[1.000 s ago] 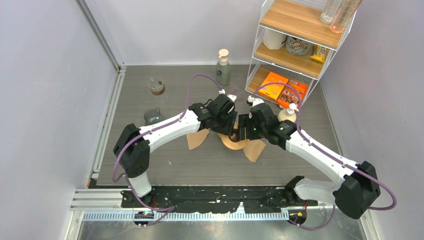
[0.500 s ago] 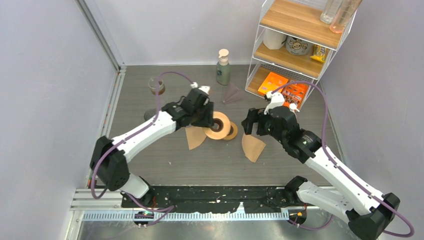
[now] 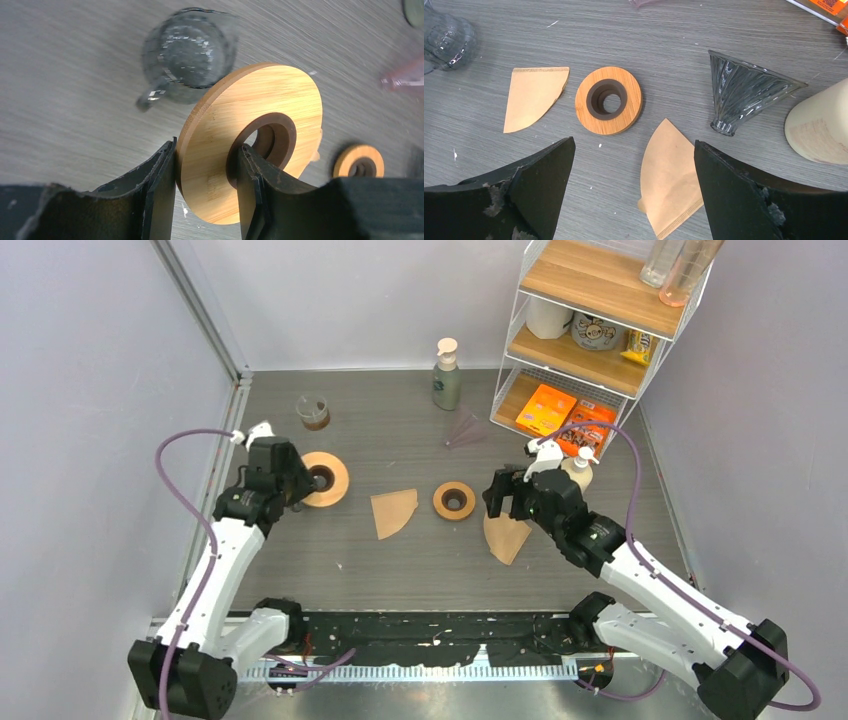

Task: Place the coffee filter in the dripper
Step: Pick up the dripper holder from the center of the board, then place the dripper holder onto the coffee server.

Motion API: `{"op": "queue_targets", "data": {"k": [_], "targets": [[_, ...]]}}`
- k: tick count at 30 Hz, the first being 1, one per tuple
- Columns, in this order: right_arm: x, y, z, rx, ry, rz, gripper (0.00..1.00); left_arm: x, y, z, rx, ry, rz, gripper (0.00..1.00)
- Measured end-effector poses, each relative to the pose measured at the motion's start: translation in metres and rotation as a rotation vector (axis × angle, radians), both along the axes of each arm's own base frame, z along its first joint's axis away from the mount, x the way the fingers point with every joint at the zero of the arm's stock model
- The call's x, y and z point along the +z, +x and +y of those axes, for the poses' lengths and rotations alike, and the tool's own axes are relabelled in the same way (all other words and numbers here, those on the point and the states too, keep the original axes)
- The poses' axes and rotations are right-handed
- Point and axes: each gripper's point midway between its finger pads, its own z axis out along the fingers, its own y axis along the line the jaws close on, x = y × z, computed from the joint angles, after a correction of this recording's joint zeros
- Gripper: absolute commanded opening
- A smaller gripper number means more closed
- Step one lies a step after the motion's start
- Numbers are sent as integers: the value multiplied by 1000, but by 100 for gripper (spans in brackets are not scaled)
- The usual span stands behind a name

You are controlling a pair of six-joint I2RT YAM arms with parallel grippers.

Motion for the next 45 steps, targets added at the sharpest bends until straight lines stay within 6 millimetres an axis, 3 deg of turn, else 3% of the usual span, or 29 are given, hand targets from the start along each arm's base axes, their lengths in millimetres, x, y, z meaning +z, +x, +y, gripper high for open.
{"op": "queue_targets", "data": {"k": [4, 12, 17, 24, 29, 37, 45], "targets": [[-5, 1, 1, 1, 4, -8, 95, -8, -7, 32, 123, -17, 20, 1], [-3, 3, 2, 4, 11, -24, 96, -23, -2, 62, 249, -70, 67, 1], [-3, 5, 3, 9, 5, -29, 96, -35, 8, 60, 238, -105, 123, 4], [-11, 4, 7, 28, -9, -2, 96, -31, 25, 57, 220, -133, 111, 7], [-12, 4, 8, 34, -8, 0, 95, -32, 29, 59, 225, -144, 107, 7], [-12, 4, 8, 34, -8, 0, 95, -52, 33, 59, 226, -154, 173, 8], [-16, 3, 7, 36, -21, 12, 96, -55, 37, 60, 228, -156, 172, 18]]}}
